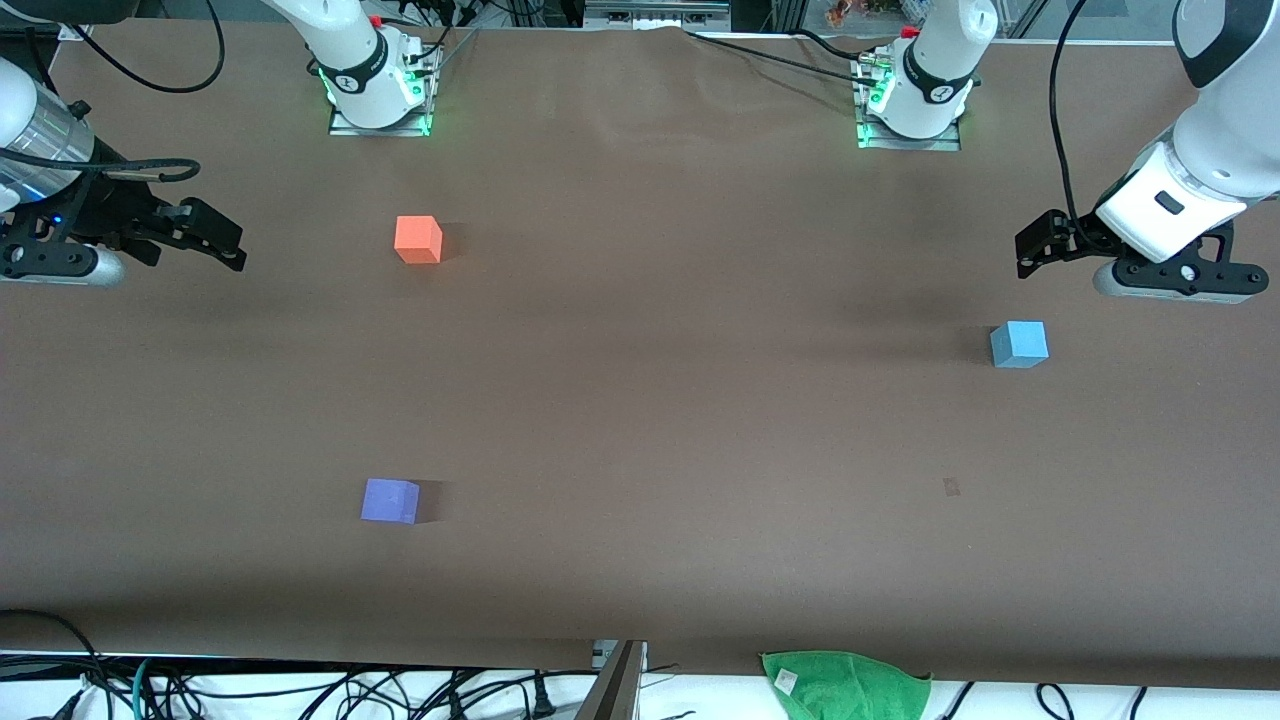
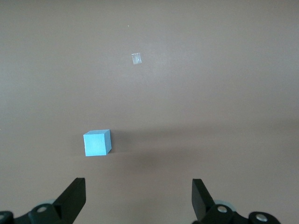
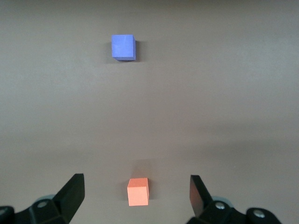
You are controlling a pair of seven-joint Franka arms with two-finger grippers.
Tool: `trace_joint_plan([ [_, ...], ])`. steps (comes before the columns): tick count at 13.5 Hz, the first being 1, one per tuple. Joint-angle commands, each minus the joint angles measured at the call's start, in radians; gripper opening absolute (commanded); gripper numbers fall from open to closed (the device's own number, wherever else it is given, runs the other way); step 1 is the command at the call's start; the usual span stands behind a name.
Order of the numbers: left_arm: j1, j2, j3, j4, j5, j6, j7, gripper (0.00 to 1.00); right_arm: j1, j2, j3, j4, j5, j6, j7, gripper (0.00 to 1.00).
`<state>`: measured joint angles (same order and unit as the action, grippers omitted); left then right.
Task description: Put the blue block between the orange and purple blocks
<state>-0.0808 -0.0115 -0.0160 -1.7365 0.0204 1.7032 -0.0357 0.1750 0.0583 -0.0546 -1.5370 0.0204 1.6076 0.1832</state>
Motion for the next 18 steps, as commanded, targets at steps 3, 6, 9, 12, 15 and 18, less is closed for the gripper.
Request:
trace_joint_plan([
  [3, 0.006, 0.004, 0.008, 0.012, -0.019, -0.011, 0.010, 1.00, -0.006, 0.003, -0.001, 0.015, 0.015, -0.015, -0.008, 0.99],
  [6, 0.004, 0.018, 0.007, 0.026, -0.014, -0.013, 0.010, 1.00, -0.006, 0.003, -0.001, 0.015, 0.015, -0.015, -0.008, 0.99],
  [9, 0.003, 0.018, 0.005, 0.026, -0.014, -0.014, 0.008, 1.00, -0.006, 0.005, -0.001, 0.017, 0.015, -0.015, -0.008, 0.99],
  [12, 0.004, 0.018, 0.005, 0.026, -0.014, -0.016, 0.008, 1.00, -0.006, 0.005, -0.002, 0.015, 0.015, -0.015, -0.008, 0.99],
  [15, 0.004, 0.018, 0.005, 0.025, -0.014, -0.016, 0.010, 1.00, -0.006, 0.003, -0.001, 0.017, 0.015, -0.017, -0.008, 0.99],
  [18, 0.004, 0.018, 0.004, 0.025, -0.014, -0.017, 0.008, 1.00, -0.006, 0.005, -0.001, 0.015, 0.015, -0.015, -0.008, 0.99],
])
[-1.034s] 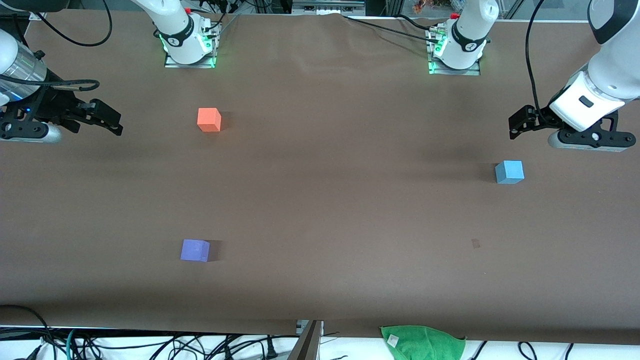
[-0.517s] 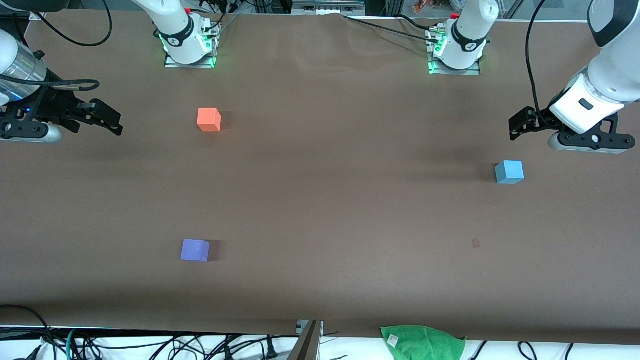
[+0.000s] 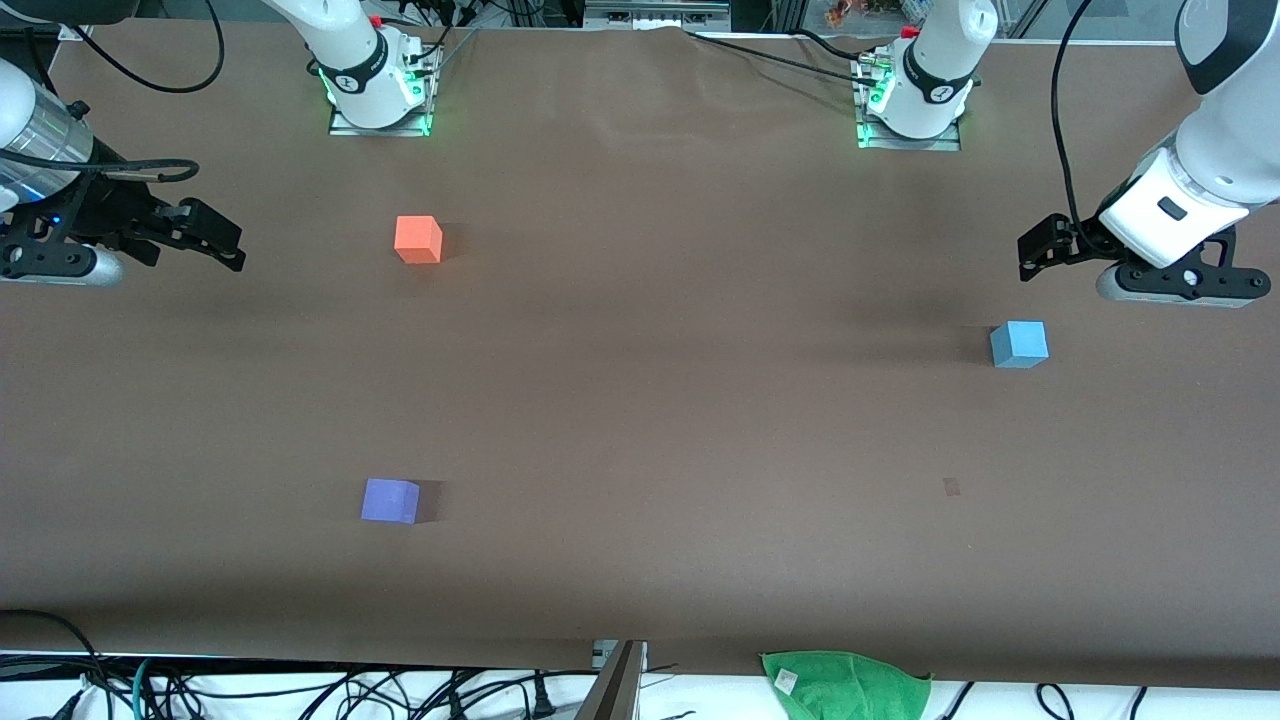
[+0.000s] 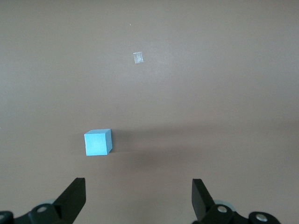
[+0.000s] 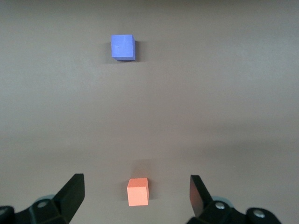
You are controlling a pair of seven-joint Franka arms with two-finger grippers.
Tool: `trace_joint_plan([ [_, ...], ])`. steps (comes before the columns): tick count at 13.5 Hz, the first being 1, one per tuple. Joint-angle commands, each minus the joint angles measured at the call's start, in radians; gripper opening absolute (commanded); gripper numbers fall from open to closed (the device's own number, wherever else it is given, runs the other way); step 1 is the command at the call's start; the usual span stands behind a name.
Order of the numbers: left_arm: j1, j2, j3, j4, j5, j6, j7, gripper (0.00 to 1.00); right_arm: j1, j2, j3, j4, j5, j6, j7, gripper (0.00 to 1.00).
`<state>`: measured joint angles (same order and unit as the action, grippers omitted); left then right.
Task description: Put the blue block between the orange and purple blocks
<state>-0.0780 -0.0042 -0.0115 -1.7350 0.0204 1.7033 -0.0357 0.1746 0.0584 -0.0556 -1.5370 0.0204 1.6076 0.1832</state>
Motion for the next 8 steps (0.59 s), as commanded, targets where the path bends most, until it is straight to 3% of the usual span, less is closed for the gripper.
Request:
trace_joint_plan([
  [1, 0.001, 0.009, -0.001, 0.023, -0.014, -0.025, 0.007, 1.00, -0.006, 0.004, 0.000, 0.015, 0.015, -0.017, -0.008, 0.99],
  [5, 0.001, 0.010, -0.002, 0.023, -0.014, -0.033, 0.007, 1.00, -0.006, 0.004, 0.000, 0.015, 0.015, -0.017, -0.008, 0.99],
  [8, 0.003, 0.070, -0.002, 0.023, -0.014, -0.057, 0.008, 1.00, -0.006, 0.004, -0.001, 0.017, 0.015, -0.015, -0.008, 0.99],
])
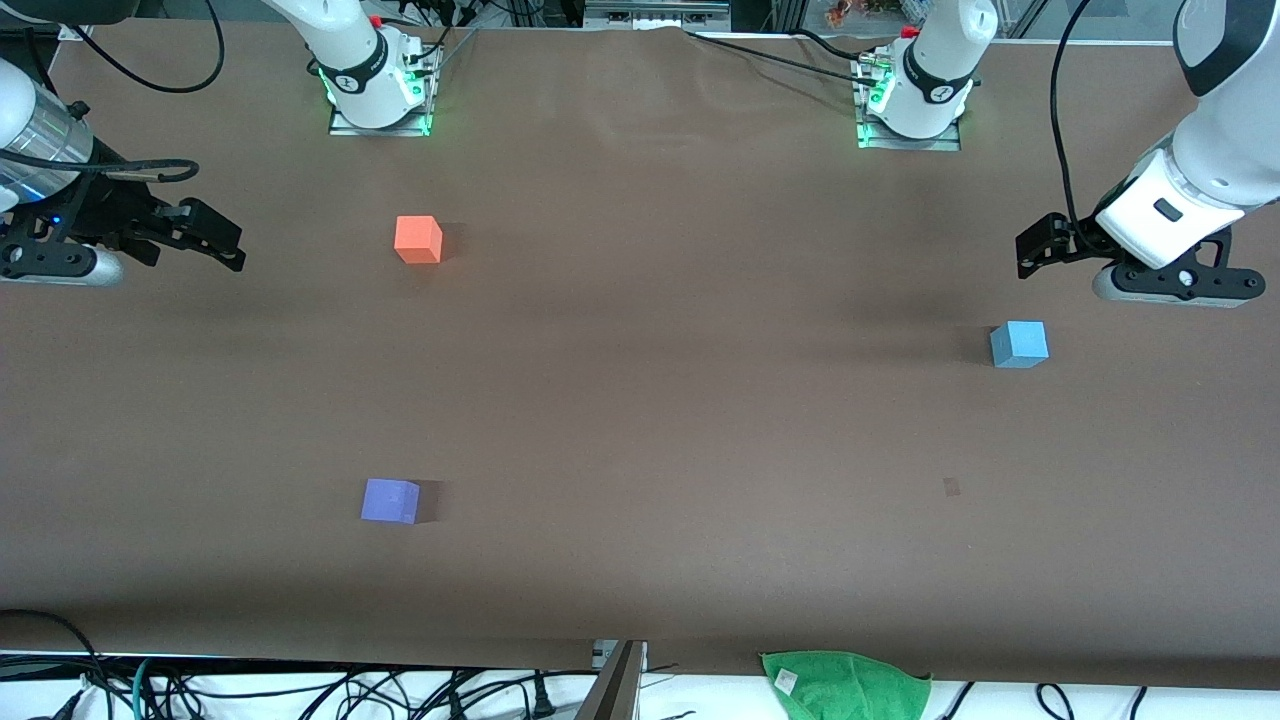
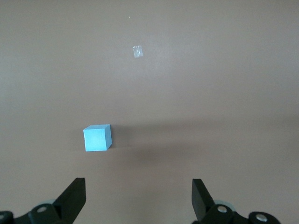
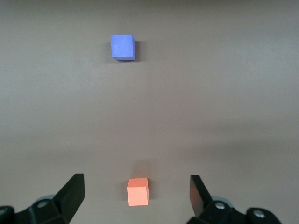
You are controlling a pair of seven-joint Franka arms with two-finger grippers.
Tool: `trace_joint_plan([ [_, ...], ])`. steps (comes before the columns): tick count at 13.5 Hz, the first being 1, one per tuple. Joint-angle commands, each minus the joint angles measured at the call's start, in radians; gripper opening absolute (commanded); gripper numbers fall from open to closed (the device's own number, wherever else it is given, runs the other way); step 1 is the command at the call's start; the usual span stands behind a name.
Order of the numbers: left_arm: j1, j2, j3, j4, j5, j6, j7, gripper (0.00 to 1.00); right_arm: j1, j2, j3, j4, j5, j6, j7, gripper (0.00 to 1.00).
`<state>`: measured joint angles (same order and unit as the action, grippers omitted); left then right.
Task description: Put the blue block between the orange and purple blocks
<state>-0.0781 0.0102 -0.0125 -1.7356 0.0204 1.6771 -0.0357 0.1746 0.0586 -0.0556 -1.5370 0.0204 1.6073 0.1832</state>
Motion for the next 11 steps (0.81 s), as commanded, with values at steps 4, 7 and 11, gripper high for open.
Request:
trace_joint_plan([
  [4, 0.015, 0.082, 0.005, 0.010, 0.004, -0.056, 0.032, 1.00, -0.006, 0.004, -0.001, 0.015, 0.015, -0.017, -0.008, 0.99],
  [7, 0.148, 0.097, 0.002, -0.069, 0.036, 0.024, 0.206, 1.00, -0.007, 0.004, -0.001, 0.015, 0.015, -0.015, -0.008, 0.99],
  [11, 0.214, 0.094, 0.000, -0.237, 0.088, 0.261, 0.270, 1.00, -0.007, 0.004, -0.001, 0.015, 0.015, -0.017, -0.008, 0.99],
])
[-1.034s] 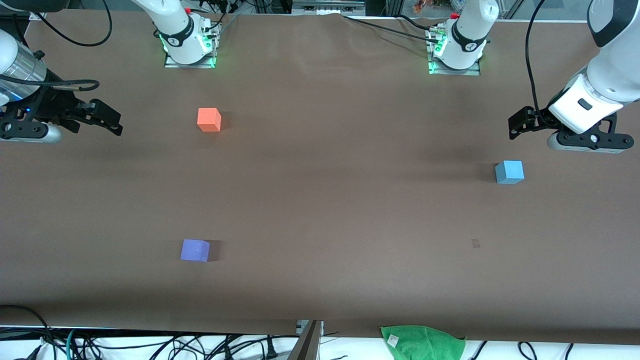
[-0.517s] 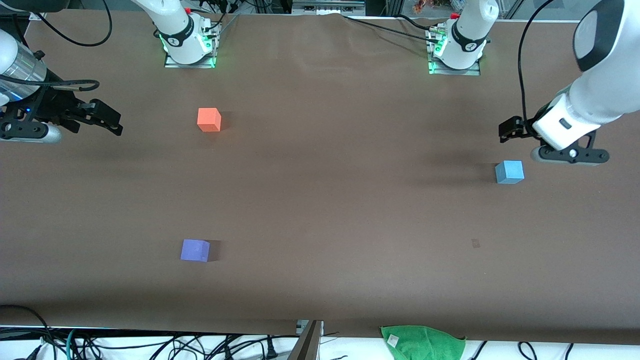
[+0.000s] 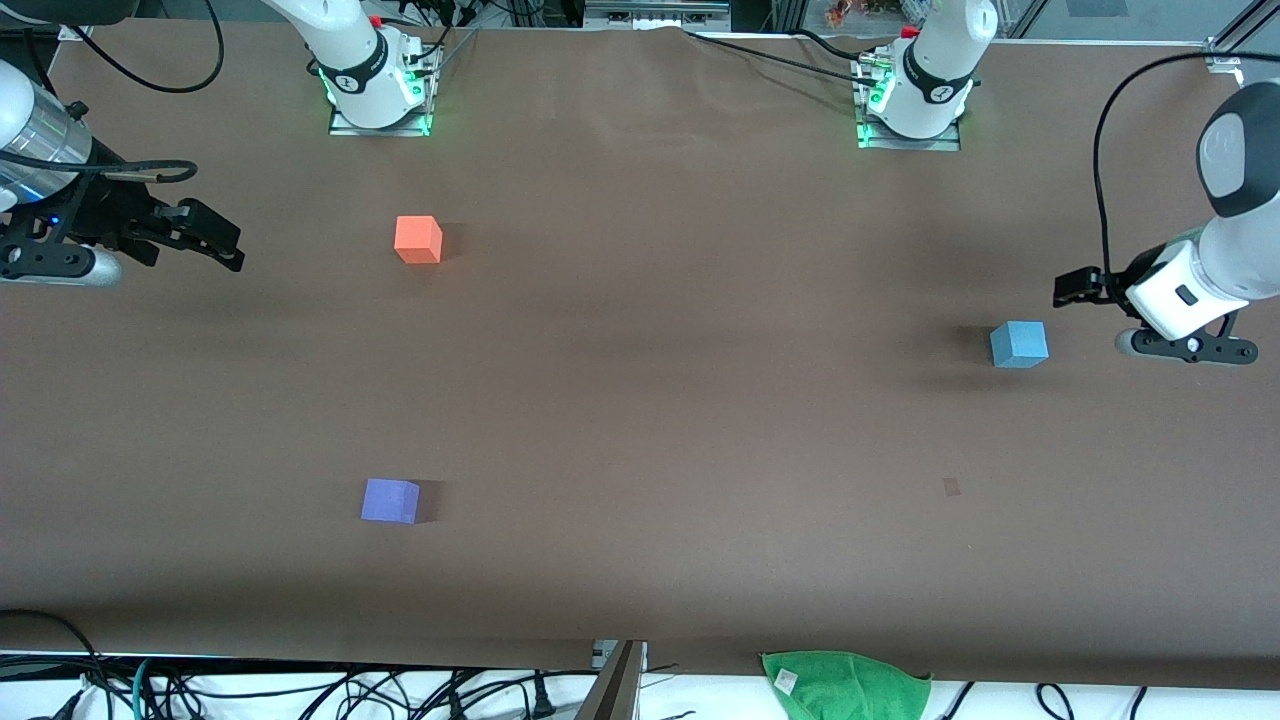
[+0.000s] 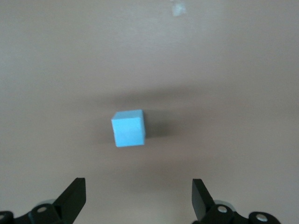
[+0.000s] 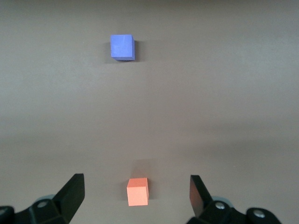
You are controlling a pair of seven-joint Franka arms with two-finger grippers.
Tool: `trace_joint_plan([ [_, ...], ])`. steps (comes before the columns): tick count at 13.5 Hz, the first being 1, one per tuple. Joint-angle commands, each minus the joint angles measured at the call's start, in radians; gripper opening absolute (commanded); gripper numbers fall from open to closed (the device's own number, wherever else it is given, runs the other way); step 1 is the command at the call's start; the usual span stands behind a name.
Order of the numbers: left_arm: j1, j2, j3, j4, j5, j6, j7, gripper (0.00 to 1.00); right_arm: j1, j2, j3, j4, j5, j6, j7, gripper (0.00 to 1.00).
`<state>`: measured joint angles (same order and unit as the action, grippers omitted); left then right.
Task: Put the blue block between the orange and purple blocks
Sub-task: 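Lower the left gripper onto the light-blue cube and close it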
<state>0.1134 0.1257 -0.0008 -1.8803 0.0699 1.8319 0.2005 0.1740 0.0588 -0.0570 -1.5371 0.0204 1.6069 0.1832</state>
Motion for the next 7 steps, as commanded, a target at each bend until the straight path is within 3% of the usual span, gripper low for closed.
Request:
trace_joint_plan([
  [1, 0.046, -0.018, -0.011, -0.142, 0.039, 0.184, 0.060, 1.00, -0.007, 0.004, 0.000, 0.015, 0.015, -0.015, -0.008, 0.99],
  [5, 0.083, 0.005, -0.011, -0.339, 0.037, 0.508, 0.076, 1.00, -0.007, 0.004, 0.000, 0.015, 0.015, -0.015, -0.008, 0.99],
  [7, 0.109, 0.060, -0.011, -0.347, 0.039, 0.576, 0.076, 1.00, -0.007, 0.004, 0.000, 0.015, 0.015, -0.015, -0.008, 0.99],
])
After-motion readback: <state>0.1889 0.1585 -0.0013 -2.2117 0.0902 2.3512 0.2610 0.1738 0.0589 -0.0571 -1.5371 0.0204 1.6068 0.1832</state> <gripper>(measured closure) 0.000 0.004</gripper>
